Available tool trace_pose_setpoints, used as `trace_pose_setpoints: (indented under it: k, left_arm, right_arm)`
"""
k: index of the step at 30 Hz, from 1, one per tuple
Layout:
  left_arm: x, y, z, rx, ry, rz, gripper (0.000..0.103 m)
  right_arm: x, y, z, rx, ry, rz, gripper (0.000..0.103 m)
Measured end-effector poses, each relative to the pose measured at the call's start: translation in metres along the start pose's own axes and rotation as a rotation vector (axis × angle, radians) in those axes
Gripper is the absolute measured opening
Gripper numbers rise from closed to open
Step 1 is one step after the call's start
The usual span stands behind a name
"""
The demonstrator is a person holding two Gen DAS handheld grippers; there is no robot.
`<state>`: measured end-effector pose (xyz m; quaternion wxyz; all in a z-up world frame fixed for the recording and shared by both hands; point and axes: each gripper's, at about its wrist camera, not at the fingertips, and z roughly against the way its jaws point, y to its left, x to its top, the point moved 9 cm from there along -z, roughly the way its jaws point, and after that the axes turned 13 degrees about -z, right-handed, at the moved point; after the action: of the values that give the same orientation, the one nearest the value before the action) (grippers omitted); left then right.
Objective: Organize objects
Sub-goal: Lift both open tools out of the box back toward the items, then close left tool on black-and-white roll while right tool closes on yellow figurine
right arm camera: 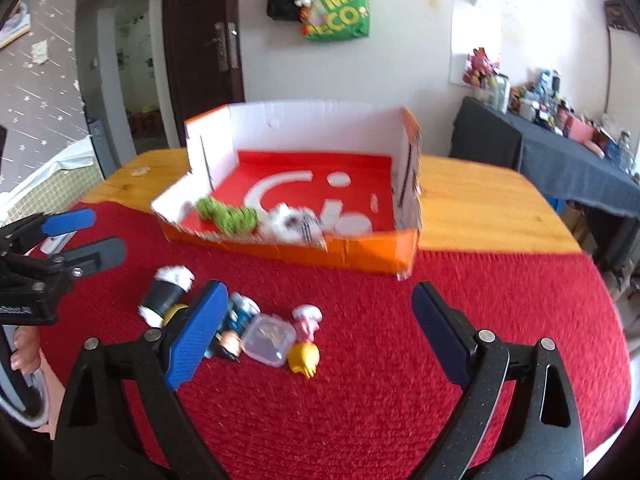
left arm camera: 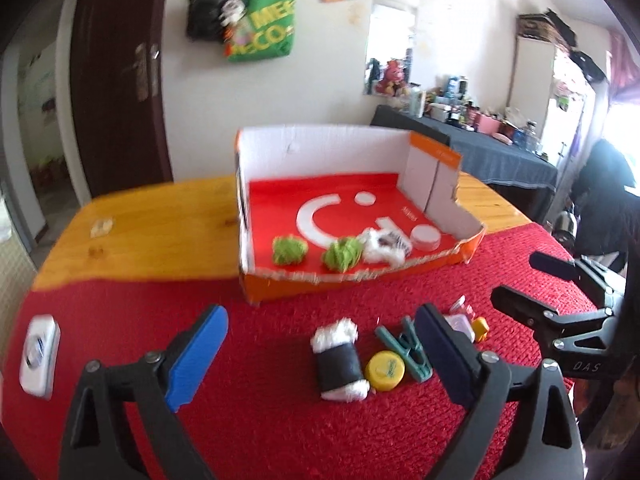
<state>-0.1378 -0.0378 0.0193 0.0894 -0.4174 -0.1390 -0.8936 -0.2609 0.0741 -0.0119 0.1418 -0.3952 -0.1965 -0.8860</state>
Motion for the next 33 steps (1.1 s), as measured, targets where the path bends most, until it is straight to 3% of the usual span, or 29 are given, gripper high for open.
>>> trace_pose_setpoints:
  k: [8,33]
  left_arm:
    - [-0.037,-0.009,-0.025,-0.034,0.106,0.032,0.097]
    - [-0.062,0.006,-0.043,0.033,0.246,0.009,0.097]
  right_arm:
    - [-0.032,-0.019,-0.022,-0.042,0.079,-0.042,0.094]
    - [-0.047,-0.034,-0.034,-0.115,0.163,0.018,0.094]
